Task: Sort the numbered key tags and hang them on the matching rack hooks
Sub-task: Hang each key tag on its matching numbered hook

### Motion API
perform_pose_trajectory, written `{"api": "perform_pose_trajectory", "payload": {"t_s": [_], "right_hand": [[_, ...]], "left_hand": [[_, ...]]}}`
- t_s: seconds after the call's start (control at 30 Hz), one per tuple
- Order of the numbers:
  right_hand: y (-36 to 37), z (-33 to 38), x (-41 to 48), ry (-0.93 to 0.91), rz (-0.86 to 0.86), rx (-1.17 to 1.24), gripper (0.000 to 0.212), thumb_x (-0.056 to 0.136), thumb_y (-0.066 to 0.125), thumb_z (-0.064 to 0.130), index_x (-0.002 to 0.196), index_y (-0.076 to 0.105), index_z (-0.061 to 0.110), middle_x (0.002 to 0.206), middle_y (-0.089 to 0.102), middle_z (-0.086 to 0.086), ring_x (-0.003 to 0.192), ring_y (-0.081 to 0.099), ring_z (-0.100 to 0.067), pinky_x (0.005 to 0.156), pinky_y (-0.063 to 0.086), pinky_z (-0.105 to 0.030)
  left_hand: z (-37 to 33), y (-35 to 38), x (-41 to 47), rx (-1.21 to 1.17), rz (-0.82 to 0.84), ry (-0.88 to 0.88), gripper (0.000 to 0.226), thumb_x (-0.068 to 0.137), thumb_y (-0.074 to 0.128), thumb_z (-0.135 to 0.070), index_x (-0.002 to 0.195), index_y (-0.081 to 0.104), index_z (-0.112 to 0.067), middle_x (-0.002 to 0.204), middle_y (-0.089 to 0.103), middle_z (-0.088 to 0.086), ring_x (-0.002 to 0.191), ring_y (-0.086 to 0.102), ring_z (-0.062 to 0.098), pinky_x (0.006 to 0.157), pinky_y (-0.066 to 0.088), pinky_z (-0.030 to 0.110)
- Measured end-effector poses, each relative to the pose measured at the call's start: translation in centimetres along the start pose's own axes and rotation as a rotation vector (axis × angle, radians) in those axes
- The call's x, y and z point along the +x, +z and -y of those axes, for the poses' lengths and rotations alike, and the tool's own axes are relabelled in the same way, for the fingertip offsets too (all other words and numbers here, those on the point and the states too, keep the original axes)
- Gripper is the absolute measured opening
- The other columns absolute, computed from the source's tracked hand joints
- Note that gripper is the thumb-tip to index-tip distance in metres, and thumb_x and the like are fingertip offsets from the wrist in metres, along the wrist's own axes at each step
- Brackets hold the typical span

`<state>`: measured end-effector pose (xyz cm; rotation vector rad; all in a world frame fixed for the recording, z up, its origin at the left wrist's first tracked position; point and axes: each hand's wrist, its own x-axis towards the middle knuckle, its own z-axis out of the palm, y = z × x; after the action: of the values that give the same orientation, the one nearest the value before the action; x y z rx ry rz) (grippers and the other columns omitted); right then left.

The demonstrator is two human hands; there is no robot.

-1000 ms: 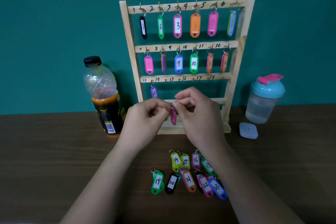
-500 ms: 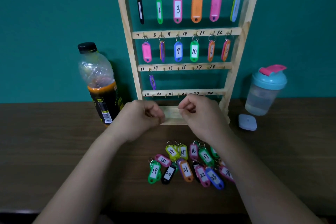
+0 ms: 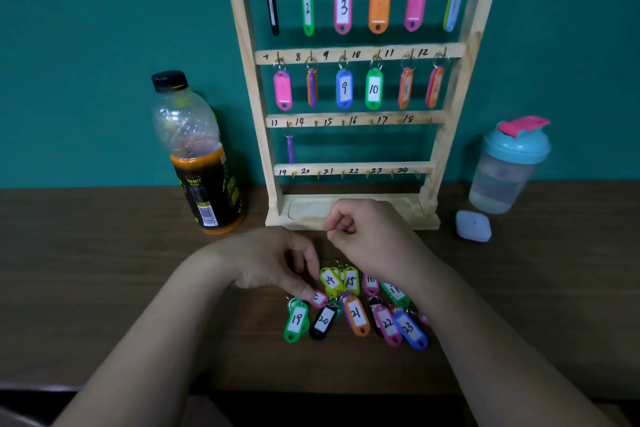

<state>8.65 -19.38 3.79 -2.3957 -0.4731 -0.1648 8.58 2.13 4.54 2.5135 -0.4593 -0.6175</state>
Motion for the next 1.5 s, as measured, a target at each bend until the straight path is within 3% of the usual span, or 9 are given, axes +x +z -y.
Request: {"api": "perform_pose_trajectory", "payload": {"t_s": [0.33,0.47,0.6,0.7,0.83,1.03,1.2,1.4,1.5], "right_hand": [[-0.1,-0.1,0.0,0.012,0.004,0.010,0.009,0.098,0.071,0.024,0.097,0.076,0.031,0.087,0.069,0.017,0.085,0.064,0.002,0.075,0.053,-0.022],[-0.8,-0.2,0.1,0.003,0.010,0.075,0.011,0.101,0.068,0.032,0.094,0.076,0.030,0.085,0.070,0.017,0.086,0.062,0.005,0.072,0.045,-0.017],[-1.4,-0.1,0.1,0.034,0.058,0.142,0.036,0.103,0.056,0.059,0.089,0.071,0.029,0.086,0.074,0.009,0.080,0.068,-0.004,0.080,0.058,-0.039],[-1.5,0.2,0.0,0.079,0.013,0.141,0.036,0.097,0.061,0.066,0.091,0.072,0.032,0.084,0.075,0.011,0.075,0.070,-0.002,0.077,0.059,-0.036],[-1.6,0.5,0.0,0.175,0.055,0.222,0.047,0.097,0.058,0.069,0.089,0.074,0.026,0.078,0.078,0.011,0.067,0.073,-0.003,0.073,0.060,-0.032],[-1.2,0.8,0.4,0.123,-0.069,0.370,0.021,0.104,0.064,0.043,0.098,0.078,0.029,0.087,0.078,0.013,0.076,0.073,-0.003,0.076,0.061,-0.035],[-0.7,1.1,0.9,0.146,-0.136,0.630,0.005,0.098,0.076,0.028,0.100,0.079,0.026,0.089,0.081,0.008,0.081,0.076,-0.008,0.068,0.056,-0.027],[-0.4,1.1,1.6,-0.080,-0.269,0.484,0.011,0.096,0.078,0.016,0.100,0.080,0.025,0.093,0.077,0.012,0.094,0.072,-0.006,0.086,0.059,-0.030],[-0.3,1.4,1.5,-0.149,-0.330,0.347,0.014,0.096,0.078,0.015,0.106,0.081,0.025,0.095,0.076,0.015,0.096,0.071,-0.003,0.085,0.059,-0.026]], "left_hand": [[-0.5,0.6,0.2,-0.027,-0.025,0.057,0.030,0.073,0.094,-0.046,0.089,0.077,-0.027,0.079,0.070,-0.021,0.074,0.060,-0.007,0.068,0.044,0.013],[-0.2,-0.3,-0.1,-0.144,-0.154,0.162,0.022,0.080,0.091,-0.037,0.089,0.076,-0.024,0.088,0.075,-0.001,0.080,0.064,0.003,0.078,0.050,0.027],[-0.3,-0.7,-0.3,-0.285,-0.337,0.231,0.021,0.084,0.088,-0.031,0.089,0.072,-0.018,0.087,0.073,0.009,0.078,0.065,0.019,0.075,0.052,0.034],[-0.7,-0.7,-0.1,-0.338,-0.518,0.259,0.019,0.086,0.086,-0.026,0.090,0.072,-0.015,0.086,0.074,0.010,0.077,0.066,0.027,0.073,0.053,0.036],[-1.1,-0.7,0.2,-0.505,-0.635,0.257,0.017,0.088,0.085,-0.021,0.092,0.071,-0.011,0.077,0.070,0.007,0.068,0.056,0.013,0.068,0.046,0.032],[-1.4,-0.3,0.4,-0.513,-0.639,0.254,0.016,0.087,0.086,-0.019,0.093,0.072,-0.015,0.083,0.075,0.010,0.071,0.059,0.013,0.070,0.049,0.033],[-1.9,-0.5,0.2,-0.520,-0.684,0.266,0.013,0.087,0.085,-0.013,0.094,0.074,-0.013,0.084,0.077,0.004,0.071,0.063,0.008,0.067,0.051,0.019],[-2.2,-0.8,0.1,-0.561,-0.642,0.256,0.005,0.096,0.077,-0.022,0.095,0.081,-0.020,0.087,0.078,0.009,0.083,0.070,0.022,0.082,0.055,0.037],[-2.5,-0.9,-0.1,-0.545,-0.658,0.257,0.018,0.101,0.070,-0.031,0.093,0.082,-0.021,0.086,0.075,0.010,0.079,0.063,0.014,0.079,0.052,0.032]]}}
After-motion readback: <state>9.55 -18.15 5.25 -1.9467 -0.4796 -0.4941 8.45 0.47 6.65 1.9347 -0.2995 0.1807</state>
